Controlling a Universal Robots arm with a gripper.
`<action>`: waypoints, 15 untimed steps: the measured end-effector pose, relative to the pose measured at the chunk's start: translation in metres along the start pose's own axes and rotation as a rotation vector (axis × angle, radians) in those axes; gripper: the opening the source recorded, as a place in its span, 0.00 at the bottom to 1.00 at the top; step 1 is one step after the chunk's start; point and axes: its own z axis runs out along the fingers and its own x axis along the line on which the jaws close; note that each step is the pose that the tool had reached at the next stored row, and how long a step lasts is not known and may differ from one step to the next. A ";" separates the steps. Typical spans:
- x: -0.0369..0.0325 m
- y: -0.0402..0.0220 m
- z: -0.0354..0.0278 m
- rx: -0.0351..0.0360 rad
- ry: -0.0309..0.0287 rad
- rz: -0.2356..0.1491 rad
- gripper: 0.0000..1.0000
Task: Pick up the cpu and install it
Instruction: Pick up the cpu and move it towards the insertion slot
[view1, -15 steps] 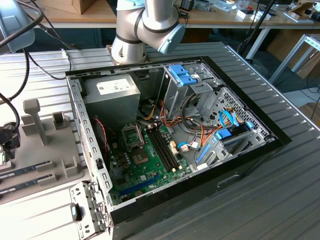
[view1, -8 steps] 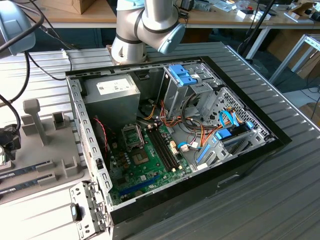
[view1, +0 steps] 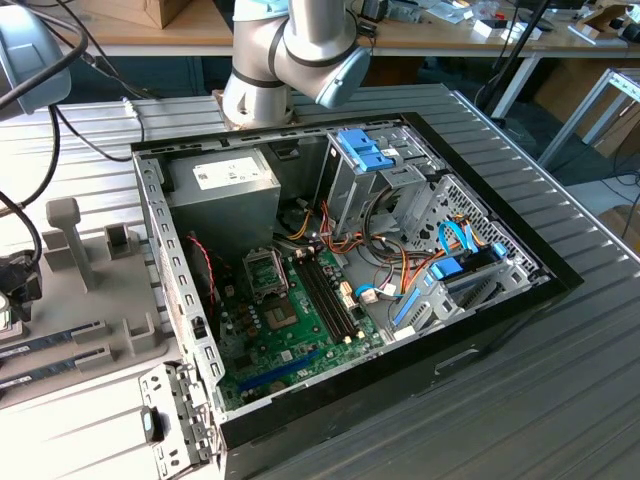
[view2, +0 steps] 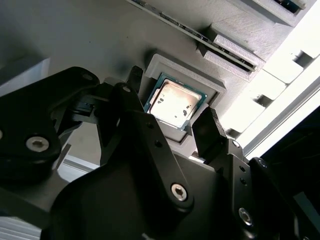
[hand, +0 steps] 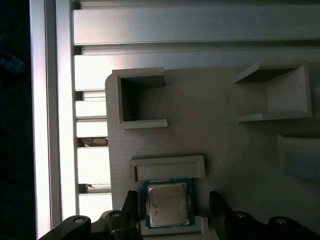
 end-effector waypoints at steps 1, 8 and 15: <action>0.0001 0.0000 0.0003 -0.0001 0.0000 -0.004 0.67; 0.0005 0.0000 0.0016 -0.0005 0.0002 -0.019 0.67; 0.0005 0.0000 0.0018 -0.0005 0.0002 -0.019 0.59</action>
